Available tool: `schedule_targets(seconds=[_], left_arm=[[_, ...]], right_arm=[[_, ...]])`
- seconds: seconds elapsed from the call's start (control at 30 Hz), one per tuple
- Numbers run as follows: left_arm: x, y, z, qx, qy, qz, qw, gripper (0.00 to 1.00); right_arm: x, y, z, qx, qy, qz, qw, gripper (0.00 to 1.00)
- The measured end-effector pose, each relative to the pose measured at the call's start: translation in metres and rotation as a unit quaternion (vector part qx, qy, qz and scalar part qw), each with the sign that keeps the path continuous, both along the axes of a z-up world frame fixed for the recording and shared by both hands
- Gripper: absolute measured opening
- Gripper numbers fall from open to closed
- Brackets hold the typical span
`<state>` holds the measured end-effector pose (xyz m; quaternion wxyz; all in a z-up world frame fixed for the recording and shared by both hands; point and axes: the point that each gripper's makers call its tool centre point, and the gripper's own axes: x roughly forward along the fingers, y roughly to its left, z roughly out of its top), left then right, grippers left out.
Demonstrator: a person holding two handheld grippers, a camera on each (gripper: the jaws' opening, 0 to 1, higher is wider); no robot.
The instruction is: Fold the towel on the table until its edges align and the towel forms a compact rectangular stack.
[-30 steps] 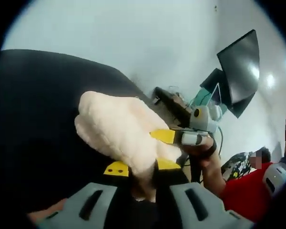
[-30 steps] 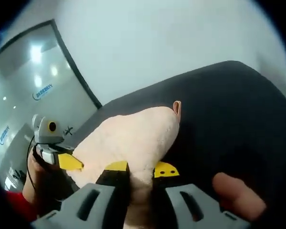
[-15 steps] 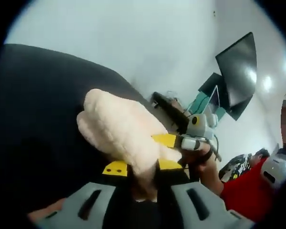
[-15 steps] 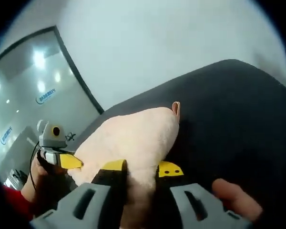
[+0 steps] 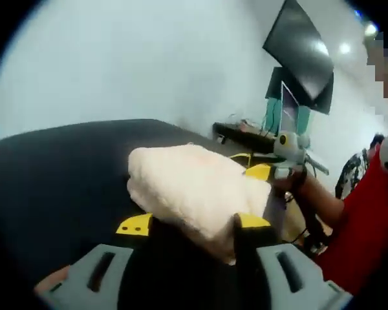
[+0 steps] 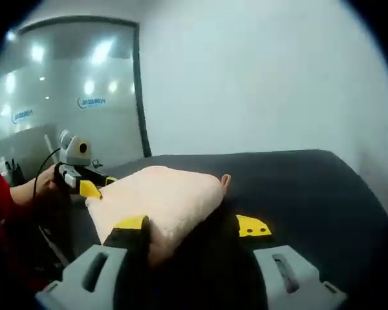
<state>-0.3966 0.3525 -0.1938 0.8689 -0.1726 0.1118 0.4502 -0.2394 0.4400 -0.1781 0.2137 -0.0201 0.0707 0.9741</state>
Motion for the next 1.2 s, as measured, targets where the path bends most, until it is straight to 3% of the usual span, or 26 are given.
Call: schedule_targets(seconds=[0.1,0.2,0.27,0.33,0.47,0.57,0.63,0.77,0.87,0.93,0.97,1.07,1.13,1.2], left_arm=[[-0.007,-0.003,-0.002,0.014,0.001,0.0,0.9999,0.57],[-0.019,-0.003,-0.009,0.028,0.032,0.013,0.999,0.62],[-0.025,-0.004,-0.015,0.022,0.032,0.027,0.9989,0.62],[-0.026,-0.006,-0.016,0.018,0.016,0.033,0.9992,0.62],[-0.023,-0.011,0.01,0.068,-0.015,0.004,0.9976,0.58],[-0.032,-0.014,0.03,0.125,-0.005,-0.012,0.9921,0.56],[-0.037,-0.021,0.035,0.154,-0.003,-0.027,0.9877,0.55],[-0.058,-0.045,0.025,0.168,0.006,-0.048,0.9847,0.55],[-0.075,-0.056,0.024,0.17,-0.014,-0.053,0.9839,0.52],[-0.085,-0.055,0.029,0.181,-0.043,-0.031,0.9821,0.47],[-0.085,-0.054,0.036,0.196,-0.055,-0.025,0.9788,0.45],[-0.08,-0.055,0.035,0.199,-0.053,-0.032,0.9781,0.46],[-0.08,-0.055,0.026,0.19,-0.029,-0.036,0.9806,0.46],[-0.081,-0.054,0.025,0.19,-0.029,-0.035,0.9808,0.47]], right_arm=[[0.007,-0.007,0.001,0.041,-0.014,0.019,0.9989,0.44],[0.013,-0.012,0.003,0.057,-0.016,0.04,0.9974,0.44],[0.017,-0.014,0.003,0.058,-0.015,0.047,0.9971,0.44],[0.021,-0.01,0.006,0.063,-0.009,0.043,0.9971,0.44],[0.026,-0.009,0.026,0.05,0.055,0.048,0.996,0.44],[0.032,-0.005,0.035,0.048,0.1,0.05,0.9926,0.44],[0.035,0.002,0.028,0.045,0.094,0.047,0.9935,0.44],[0.035,-0.008,0.032,0.054,0.1,0.062,0.9916,0.44],[0.037,-0.007,0.034,0.053,0.105,0.053,0.9916,0.4],[0.036,-0.006,0.032,0.046,0.104,0.055,0.992,0.4],[0.035,-0.008,0.032,0.045,0.1,0.054,0.9925,0.4],[0.034,-0.009,0.03,0.051,0.095,0.049,0.993,0.4],[0.034,-0.006,0.029,0.055,0.087,0.04,0.9939,0.4],[0.033,-0.004,0.026,0.054,0.08,0.032,0.9948,0.4]])
